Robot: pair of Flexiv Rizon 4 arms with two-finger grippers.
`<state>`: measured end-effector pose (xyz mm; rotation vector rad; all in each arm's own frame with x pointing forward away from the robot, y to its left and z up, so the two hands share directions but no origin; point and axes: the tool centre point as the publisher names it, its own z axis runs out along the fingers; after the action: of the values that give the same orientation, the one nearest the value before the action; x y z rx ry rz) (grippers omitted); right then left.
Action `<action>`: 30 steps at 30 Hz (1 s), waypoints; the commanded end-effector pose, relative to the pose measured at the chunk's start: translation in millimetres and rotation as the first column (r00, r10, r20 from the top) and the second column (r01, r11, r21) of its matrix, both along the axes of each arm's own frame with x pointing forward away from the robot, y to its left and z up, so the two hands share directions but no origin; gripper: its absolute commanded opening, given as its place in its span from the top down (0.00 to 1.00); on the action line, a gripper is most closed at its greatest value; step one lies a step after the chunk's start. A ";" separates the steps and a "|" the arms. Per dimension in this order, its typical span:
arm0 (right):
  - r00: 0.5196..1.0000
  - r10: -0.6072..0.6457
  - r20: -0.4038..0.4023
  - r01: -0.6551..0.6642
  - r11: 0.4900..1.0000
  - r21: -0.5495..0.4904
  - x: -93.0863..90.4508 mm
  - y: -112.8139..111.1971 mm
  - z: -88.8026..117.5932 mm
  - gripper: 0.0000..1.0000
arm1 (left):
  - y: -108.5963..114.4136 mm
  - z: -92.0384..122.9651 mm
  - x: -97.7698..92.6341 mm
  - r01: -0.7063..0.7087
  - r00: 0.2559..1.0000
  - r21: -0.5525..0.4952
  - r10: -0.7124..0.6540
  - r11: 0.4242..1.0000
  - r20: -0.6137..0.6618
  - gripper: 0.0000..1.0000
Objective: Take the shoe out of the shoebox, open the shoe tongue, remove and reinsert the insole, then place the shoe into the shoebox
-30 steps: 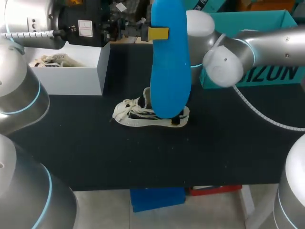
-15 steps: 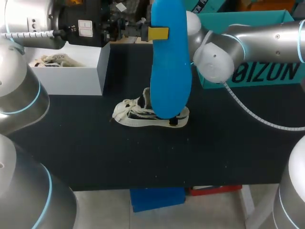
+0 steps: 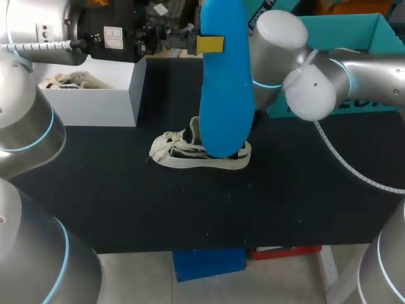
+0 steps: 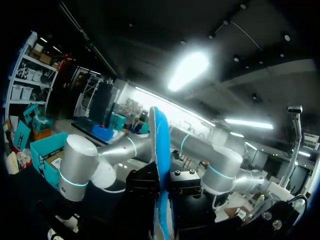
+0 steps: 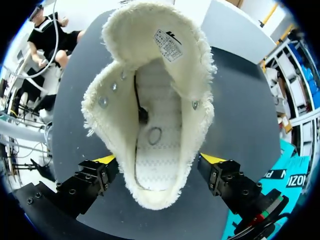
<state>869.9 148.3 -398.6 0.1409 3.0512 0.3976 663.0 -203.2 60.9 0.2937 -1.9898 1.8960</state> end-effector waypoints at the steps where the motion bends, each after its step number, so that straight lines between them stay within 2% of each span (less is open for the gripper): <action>1: 0.999 0.004 0.042 -0.014 0.969 0.246 -7.4 -11.8 -3.2 0.00 | -1.8 -0.1 -0.5 -0.004 1.000 0.002 0.004 1.000 -0.001 1.00; 5: 0.997 0.050 0.054 -0.066 0.929 0.365 -4.9 -10.1 -4.2 0.00 | -1.8 -0.1 -0.5 -0.004 1.000 0.002 0.004 1.000 -0.001 1.00; 11: 0.995 0.083 0.058 -0.100 0.882 0.461 -2.5 -5.9 -6.8 0.00 | -1.8 -0.1 -0.5 -0.004 1.000 0.002 0.004 1.000 -0.001 1.00; 30: 0.997 0.055 0.051 -0.075 0.811 0.580 -9.2 -4.8 -25.3 0.00 | -1.8 -0.1 -0.5 -0.004 1.000 0.002 0.004 1.000 -0.001 1.00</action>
<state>861.3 143.8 -418.3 0.0546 2.8303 1.2349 663.0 -203.2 60.9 0.2936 -1.9898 1.8960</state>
